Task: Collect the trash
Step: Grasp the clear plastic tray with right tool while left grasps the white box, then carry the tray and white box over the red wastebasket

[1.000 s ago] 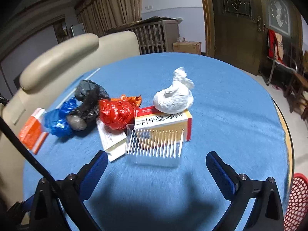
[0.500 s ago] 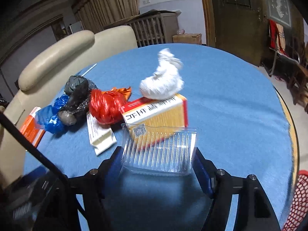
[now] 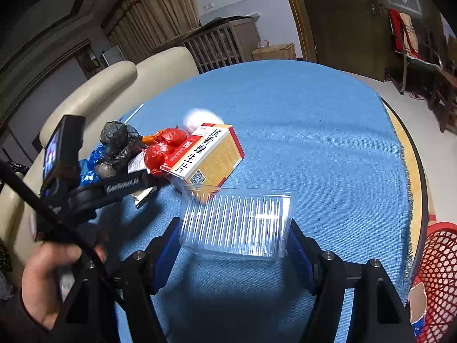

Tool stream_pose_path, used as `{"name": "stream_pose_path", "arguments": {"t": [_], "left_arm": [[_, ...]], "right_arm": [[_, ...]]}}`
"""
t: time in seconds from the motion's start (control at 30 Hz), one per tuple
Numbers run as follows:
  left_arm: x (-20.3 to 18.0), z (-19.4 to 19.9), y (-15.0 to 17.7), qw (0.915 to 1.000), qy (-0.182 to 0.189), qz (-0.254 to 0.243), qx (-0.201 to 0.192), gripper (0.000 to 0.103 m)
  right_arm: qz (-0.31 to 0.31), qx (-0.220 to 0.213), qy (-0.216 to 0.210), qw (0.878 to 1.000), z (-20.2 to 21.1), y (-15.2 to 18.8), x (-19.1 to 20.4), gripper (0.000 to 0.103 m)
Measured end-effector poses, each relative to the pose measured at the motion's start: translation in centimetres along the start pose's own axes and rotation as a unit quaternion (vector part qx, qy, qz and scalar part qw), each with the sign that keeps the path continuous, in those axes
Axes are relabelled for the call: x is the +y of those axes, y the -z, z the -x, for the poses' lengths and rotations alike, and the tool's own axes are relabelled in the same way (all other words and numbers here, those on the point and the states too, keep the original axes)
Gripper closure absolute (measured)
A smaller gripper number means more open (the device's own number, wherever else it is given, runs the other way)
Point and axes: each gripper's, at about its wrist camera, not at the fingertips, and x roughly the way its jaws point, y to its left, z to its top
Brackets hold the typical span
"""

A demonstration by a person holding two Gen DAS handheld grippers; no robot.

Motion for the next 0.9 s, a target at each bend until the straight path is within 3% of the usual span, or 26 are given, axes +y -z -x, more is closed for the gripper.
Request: {"name": "stream_pose_path", "arguments": {"t": [0.13,0.17,0.2,0.53,0.7,0.9], "left_arm": [[-0.2,-0.5,-0.5,1.0,-0.007,0.0,-0.004,0.024],[-0.1,-0.2,-0.2,0.9999,-0.005,0.0,-0.009,0.041],[-0.1,0.0,0.0,0.9998,-0.012,-0.009,-0.014,0.052],[1.6,4.7,5.2,0.9982,0.044,-0.039,-0.016,0.052],[2.7,8.4,8.2,0.996,0.067,-0.049,-0.033,0.052],[3.8,12.4,9.3,0.9936,0.08,-0.049,-0.063,0.052]], "right_arm": [[-0.007,0.0,-0.008,1.0,-0.1,-0.2,-0.1,0.03],[-0.006,0.0,-0.01,1.0,-0.1,-0.2,-0.1,0.03],[-0.006,0.0,-0.011,1.0,0.0,-0.2,-0.2,0.03],[0.007,-0.006,-0.021,1.0,1.4,0.5,0.9,0.03],[0.016,-0.013,-0.019,1.0,3.1,1.7,1.9,0.03],[0.03,-0.024,-0.012,0.999,5.5,3.0,3.1,0.03]]}}
